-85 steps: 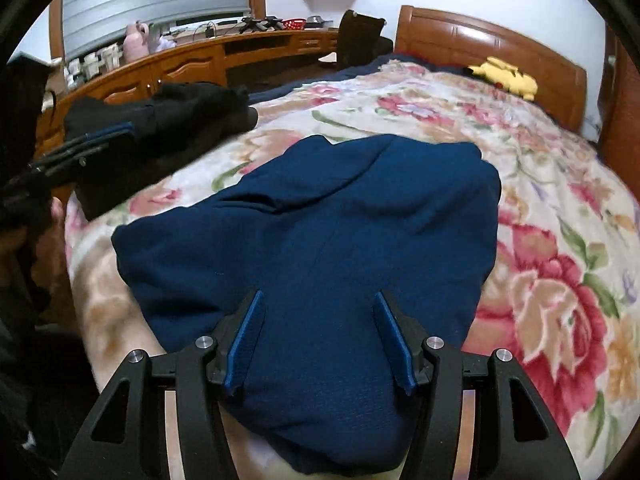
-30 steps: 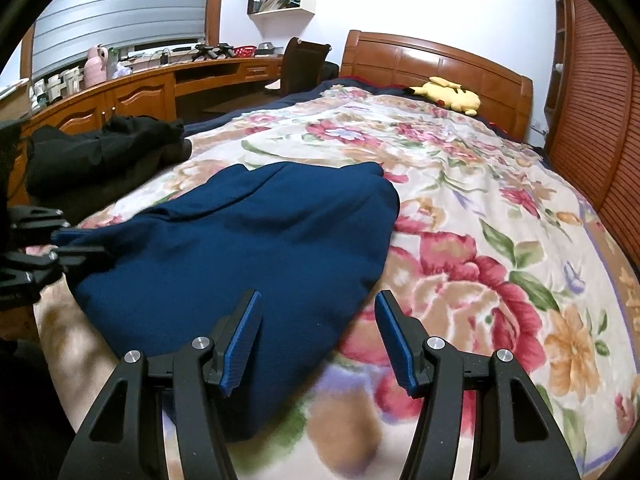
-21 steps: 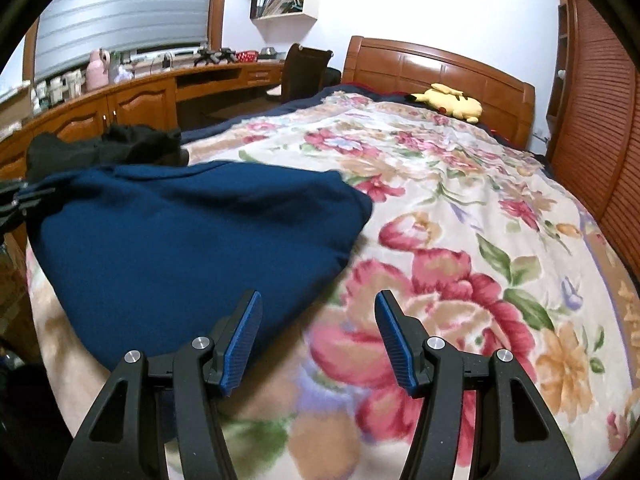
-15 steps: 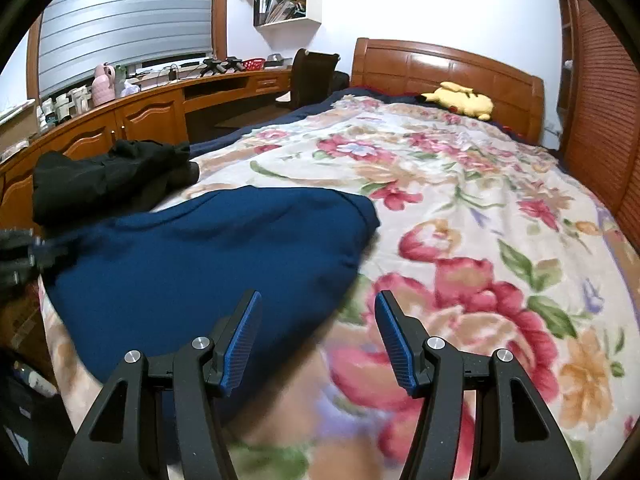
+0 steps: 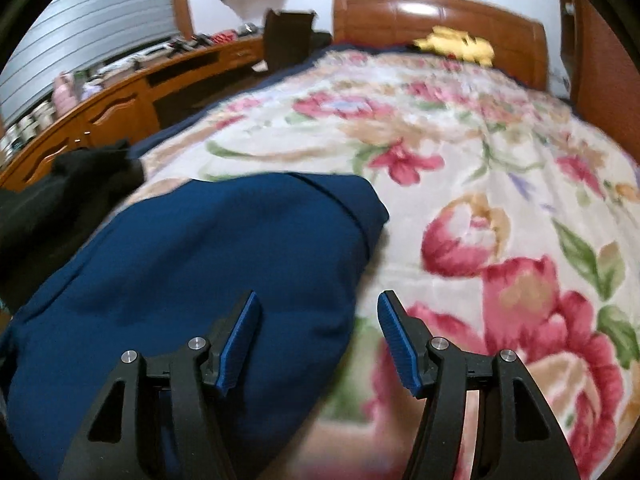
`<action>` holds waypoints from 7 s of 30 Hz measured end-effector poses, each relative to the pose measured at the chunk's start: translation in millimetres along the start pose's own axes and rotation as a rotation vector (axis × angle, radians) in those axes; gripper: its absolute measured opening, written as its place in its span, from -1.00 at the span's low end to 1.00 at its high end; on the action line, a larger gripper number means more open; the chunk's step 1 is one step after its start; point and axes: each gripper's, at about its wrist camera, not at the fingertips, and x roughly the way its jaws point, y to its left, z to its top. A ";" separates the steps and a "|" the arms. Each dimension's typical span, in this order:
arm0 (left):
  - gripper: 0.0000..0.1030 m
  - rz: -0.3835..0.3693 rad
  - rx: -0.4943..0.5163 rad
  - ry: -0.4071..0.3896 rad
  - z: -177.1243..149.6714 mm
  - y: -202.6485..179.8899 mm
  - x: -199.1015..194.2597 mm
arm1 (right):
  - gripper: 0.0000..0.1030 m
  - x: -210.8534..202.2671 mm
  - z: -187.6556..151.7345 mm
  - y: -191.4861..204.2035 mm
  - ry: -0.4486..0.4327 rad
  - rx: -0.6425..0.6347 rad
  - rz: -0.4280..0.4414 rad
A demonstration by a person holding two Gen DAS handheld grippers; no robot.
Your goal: Fold large clothes
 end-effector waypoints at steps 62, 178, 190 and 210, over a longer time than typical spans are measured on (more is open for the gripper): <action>-0.76 0.172 -0.089 -0.317 28.2 186.0 -141.4 | -0.87 -86.0 147.9 220.7 -0.341 -0.311 0.061; 0.80 0.015 -0.030 -0.281 26.8 -122.0 8.2 | 0.42 -191.3 -170.4 56.0 -0.477 0.110 -0.337; 0.80 0.012 -0.036 -0.281 26.8 -121.0 8.4 | 0.42 -191.2 -170.9 53.1 -0.481 0.108 -0.329; 0.80 0.028 -0.037 -0.291 26.8 -119.4 8.2 | 0.42 -192.7 -171.8 53.3 -0.484 0.111 -0.330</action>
